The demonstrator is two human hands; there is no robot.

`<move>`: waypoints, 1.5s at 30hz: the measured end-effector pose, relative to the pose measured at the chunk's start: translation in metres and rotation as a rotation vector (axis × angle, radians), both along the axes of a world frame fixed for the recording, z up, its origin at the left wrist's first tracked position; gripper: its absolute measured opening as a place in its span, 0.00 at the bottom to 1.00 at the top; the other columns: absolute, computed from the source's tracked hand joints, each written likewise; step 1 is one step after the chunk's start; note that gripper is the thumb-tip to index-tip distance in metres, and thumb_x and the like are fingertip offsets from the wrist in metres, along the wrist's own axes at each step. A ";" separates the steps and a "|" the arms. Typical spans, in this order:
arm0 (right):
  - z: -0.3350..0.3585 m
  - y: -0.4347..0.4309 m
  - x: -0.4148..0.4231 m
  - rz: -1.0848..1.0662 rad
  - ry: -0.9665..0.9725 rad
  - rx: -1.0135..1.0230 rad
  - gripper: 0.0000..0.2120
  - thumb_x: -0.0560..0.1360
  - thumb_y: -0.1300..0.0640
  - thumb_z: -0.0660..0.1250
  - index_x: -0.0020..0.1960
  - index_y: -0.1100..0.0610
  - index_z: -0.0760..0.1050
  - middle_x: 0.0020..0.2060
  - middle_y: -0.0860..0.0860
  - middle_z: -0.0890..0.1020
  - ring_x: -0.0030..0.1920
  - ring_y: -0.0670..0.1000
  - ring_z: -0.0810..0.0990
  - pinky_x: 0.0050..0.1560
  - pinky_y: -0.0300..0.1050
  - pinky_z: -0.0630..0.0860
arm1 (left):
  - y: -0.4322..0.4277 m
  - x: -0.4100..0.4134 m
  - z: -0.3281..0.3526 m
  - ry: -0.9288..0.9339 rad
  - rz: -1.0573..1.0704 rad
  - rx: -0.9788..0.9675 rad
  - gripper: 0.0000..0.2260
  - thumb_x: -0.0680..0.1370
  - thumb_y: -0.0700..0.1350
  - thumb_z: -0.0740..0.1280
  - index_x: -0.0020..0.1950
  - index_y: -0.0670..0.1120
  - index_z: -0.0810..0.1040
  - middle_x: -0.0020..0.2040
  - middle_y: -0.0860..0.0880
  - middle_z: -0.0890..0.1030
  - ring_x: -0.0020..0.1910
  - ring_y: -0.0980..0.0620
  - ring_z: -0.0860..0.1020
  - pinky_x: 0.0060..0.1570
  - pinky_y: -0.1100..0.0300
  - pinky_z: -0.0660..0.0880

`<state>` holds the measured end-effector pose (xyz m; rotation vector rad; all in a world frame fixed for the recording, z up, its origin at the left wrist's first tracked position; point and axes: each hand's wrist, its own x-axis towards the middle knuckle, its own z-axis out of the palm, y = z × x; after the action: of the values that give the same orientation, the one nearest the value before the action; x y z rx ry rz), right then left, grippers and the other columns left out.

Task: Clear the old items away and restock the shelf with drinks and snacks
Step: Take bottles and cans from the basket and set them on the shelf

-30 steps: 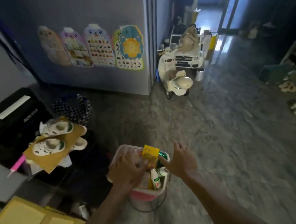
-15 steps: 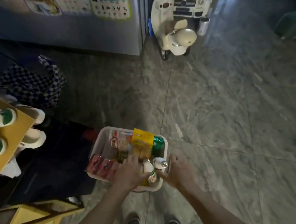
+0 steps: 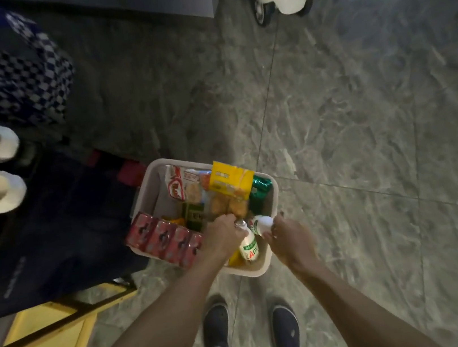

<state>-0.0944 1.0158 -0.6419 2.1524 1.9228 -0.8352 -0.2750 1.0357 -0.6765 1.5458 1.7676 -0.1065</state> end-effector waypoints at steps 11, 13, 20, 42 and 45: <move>0.103 0.006 -0.004 0.080 -0.012 0.035 0.12 0.79 0.48 0.67 0.51 0.54 0.85 0.46 0.53 0.86 0.48 0.56 0.85 0.39 0.45 0.69 | -0.024 -0.009 0.102 -0.007 0.074 0.234 0.12 0.75 0.57 0.72 0.47 0.52 0.73 0.45 0.52 0.83 0.44 0.47 0.83 0.37 0.56 0.74; 0.137 0.006 -0.002 0.054 0.025 0.070 0.13 0.78 0.47 0.67 0.50 0.54 0.84 0.43 0.52 0.87 0.45 0.56 0.86 0.37 0.46 0.75 | -0.028 -0.014 0.136 -0.024 0.116 0.285 0.14 0.73 0.60 0.70 0.46 0.52 0.74 0.43 0.52 0.83 0.42 0.46 0.84 0.38 0.52 0.80; 0.285 -0.007 -0.014 0.189 0.077 0.207 0.11 0.77 0.47 0.70 0.48 0.55 0.83 0.39 0.53 0.84 0.35 0.52 0.82 0.30 0.44 0.76 | -0.065 -0.044 0.274 -0.025 0.255 0.519 0.16 0.74 0.60 0.72 0.56 0.53 0.79 0.45 0.54 0.82 0.44 0.51 0.82 0.41 0.56 0.75; 0.479 -0.168 -0.353 0.814 0.292 0.471 0.21 0.80 0.40 0.69 0.64 0.54 0.79 0.54 0.51 0.84 0.58 0.54 0.83 0.60 0.52 0.81 | -0.354 -0.341 0.496 0.155 0.697 0.662 0.14 0.73 0.57 0.80 0.54 0.56 0.81 0.48 0.57 0.83 0.48 0.56 0.82 0.41 0.63 0.75; 0.480 -0.206 -0.406 0.922 0.258 0.455 0.21 0.83 0.41 0.66 0.67 0.55 0.77 0.60 0.52 0.82 0.61 0.53 0.81 0.66 0.50 0.77 | -0.403 -0.391 0.490 0.195 0.724 0.661 0.15 0.73 0.58 0.80 0.54 0.56 0.81 0.50 0.56 0.85 0.48 0.55 0.83 0.46 0.58 0.81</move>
<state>-0.5009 0.8102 -0.1623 1.0286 3.0363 -0.5159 -0.6663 0.6322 -0.1860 1.2149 2.5753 0.7717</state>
